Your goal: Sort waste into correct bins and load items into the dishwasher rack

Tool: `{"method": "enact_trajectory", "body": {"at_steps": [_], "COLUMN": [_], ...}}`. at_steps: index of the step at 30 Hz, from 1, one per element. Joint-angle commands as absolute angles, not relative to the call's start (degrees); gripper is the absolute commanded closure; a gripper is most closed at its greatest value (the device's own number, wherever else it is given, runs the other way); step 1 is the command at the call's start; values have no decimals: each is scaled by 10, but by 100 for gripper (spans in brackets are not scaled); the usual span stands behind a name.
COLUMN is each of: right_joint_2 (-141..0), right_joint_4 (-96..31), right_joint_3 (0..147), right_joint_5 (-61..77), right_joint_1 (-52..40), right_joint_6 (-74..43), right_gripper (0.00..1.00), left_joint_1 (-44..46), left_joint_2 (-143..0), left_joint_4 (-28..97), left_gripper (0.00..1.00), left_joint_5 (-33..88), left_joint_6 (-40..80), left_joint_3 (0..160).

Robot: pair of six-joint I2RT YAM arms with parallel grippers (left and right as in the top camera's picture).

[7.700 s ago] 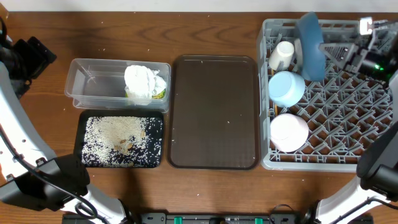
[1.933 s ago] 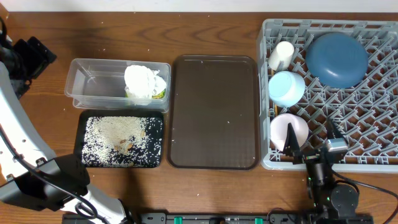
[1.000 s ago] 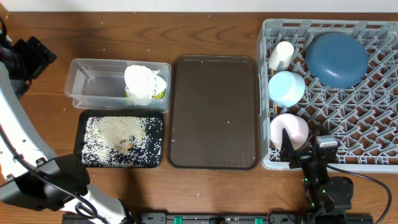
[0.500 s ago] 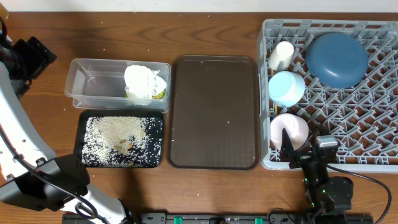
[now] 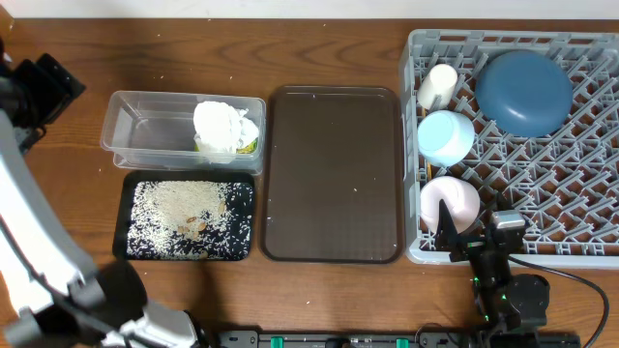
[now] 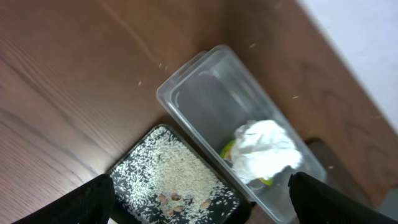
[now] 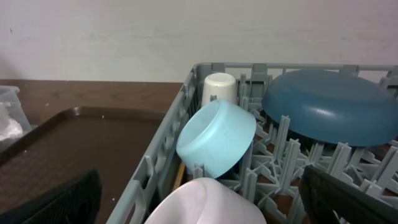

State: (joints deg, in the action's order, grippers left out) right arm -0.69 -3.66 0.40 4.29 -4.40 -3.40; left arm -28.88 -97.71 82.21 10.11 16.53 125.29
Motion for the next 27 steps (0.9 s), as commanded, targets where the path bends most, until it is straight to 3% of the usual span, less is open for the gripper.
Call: {"method": "enact_trajectory", "body": {"at_steps": [1, 16, 27], "right_joint_2": [-3, -3, -3], "right_joint_4": [-39, -39, -39], "right_joint_3": [3, 3, 3], "right_joint_5": [47, 47, 47], "right_joint_1": [-44, -44, -44], "right_joint_6": [-27, -27, -27], "right_gripper": [1, 1, 1], "left_joint_1": [-268, -52, -36], "left_joint_2": [-902, -679, -456], "left_joint_4": [825, 824, 824], "left_gripper": [8, 8, 8], "left_joint_5": [98, 98, 98], "left_joint_6": [166, 166, 166], "left_joint_3": [1258, 1164, 886]}}
